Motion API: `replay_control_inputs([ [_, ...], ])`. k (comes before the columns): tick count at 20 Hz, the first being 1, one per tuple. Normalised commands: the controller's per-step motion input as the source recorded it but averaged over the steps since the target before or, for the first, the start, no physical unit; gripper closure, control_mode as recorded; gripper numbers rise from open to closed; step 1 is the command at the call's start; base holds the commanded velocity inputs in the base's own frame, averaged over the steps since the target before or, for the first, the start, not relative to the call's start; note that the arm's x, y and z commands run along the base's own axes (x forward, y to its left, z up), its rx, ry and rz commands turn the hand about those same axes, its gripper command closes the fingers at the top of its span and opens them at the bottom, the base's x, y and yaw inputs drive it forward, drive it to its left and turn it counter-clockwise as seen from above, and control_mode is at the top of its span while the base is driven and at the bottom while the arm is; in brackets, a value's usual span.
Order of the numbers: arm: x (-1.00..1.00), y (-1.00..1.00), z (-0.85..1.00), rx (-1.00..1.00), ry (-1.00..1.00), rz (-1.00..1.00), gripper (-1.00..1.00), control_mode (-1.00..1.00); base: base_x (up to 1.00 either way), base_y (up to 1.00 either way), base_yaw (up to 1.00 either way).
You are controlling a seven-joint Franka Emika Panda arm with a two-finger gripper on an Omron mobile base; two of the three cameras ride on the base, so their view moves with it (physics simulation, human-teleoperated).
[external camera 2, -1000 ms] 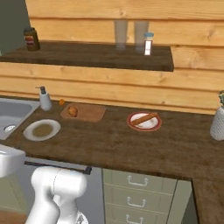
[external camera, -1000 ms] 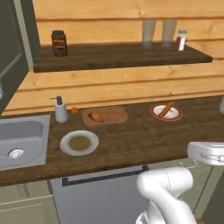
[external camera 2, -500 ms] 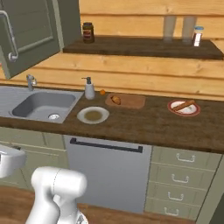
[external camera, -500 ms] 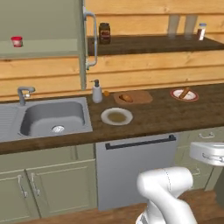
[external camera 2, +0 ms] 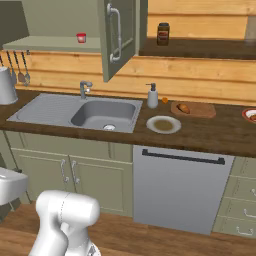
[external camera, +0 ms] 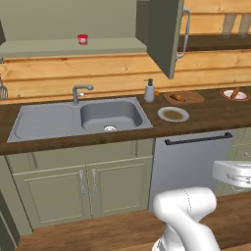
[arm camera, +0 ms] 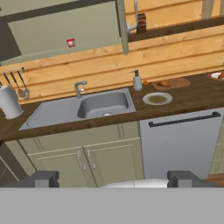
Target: From the different types of pastries on the counter, select a croissant and place it on the cutting board. Then retrieve a jar of jam from the cabinet and place it alongside the croissant on the cutting board.
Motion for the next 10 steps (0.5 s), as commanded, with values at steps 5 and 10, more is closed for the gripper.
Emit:
replay_control_inputs([
  [5, 0.00, 0.00, 0.00, 0.00, 0.00, 0.00, -1.00, 1.00, 0.33, 0.66, 0.01],
  [10, 0.00, 0.00, 0.00, 0.00, 0.00, 0.00, -1.00, 1.00, 0.08, 0.19, 0.00],
])
